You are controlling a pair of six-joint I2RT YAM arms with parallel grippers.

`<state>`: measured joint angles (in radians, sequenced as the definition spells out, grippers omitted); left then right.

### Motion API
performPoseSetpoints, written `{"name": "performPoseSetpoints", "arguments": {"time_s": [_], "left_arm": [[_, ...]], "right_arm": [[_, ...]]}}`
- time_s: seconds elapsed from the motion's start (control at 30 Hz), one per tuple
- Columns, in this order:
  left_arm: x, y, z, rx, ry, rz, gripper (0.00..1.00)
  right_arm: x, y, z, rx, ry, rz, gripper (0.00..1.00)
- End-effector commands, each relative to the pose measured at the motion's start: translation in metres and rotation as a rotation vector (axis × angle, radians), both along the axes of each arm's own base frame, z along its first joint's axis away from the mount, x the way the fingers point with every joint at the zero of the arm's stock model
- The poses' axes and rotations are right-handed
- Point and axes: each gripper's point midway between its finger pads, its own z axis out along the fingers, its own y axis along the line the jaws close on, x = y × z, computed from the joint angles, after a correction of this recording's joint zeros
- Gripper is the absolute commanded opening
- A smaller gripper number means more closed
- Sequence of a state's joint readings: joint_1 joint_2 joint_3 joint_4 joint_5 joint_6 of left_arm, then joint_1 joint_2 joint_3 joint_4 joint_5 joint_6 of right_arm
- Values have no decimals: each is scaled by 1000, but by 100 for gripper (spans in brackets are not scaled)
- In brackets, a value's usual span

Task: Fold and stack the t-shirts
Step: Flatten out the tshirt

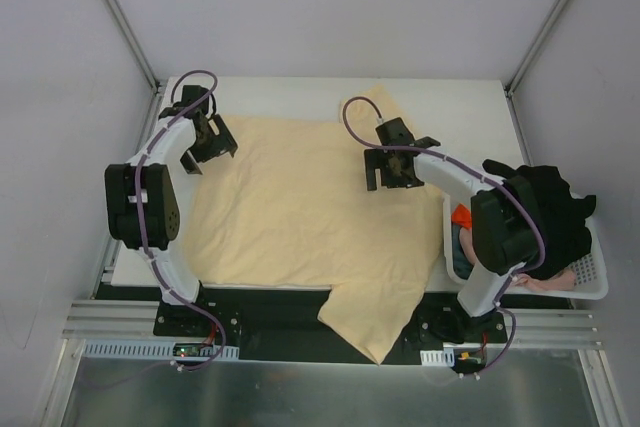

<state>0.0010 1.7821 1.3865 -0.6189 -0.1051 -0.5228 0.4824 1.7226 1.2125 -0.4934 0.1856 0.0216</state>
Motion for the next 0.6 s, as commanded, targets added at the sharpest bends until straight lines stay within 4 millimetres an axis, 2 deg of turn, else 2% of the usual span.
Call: {"name": "performPoseSetpoints", "arguments": {"time_s": [0.0, 0.07, 0.17, 0.23, 0.27, 0.3, 0.33, 0.37, 0.43, 0.47, 0.5, 0.53, 0.57], "left_arm": [[26, -12, -19, -60, 13, -55, 99], [36, -13, -23, -67, 16, -61, 99], [46, -11, -44, -58, 52, -36, 99], [57, -6, -41, -38, 47, -27, 99], [58, -2, -50, -23, 68, -17, 99], [63, 1, -46, -15, 71, -9, 99], [64, 7, -47, -2, 83, 24, 99], [62, 14, -58, 32, 122, 43, 99], [72, 21, -53, 71, 126, 63, 99], [74, 26, -62, 90, 149, 69, 99], [87, 28, -56, 93, 121, 73, 99], [87, 29, -58, 93, 138, 70, 99], [89, 33, -69, 89, 161, 80, 99]], "right_arm": [[13, 19, -4, 66, 15, -31, 97], [14, 21, -15, 59, 52, -32, 97], [21, 26, -24, 54, 78, -31, 97], [27, 34, -24, 67, 93, -8, 97], [28, 38, -25, 80, 102, 2, 97], [29, 41, -34, 75, 126, 7, 97], [32, 42, -35, 77, 128, 13, 97], [40, 47, -32, 93, 119, 16, 97], [46, 52, -42, 101, 146, 20, 97], [57, 59, -35, 129, 130, 27, 97], [56, 64, -43, 149, 164, 40, 97], [60, 66, -43, 157, 167, 45, 97], [72, 72, -34, 181, 143, 53, 97]]}}
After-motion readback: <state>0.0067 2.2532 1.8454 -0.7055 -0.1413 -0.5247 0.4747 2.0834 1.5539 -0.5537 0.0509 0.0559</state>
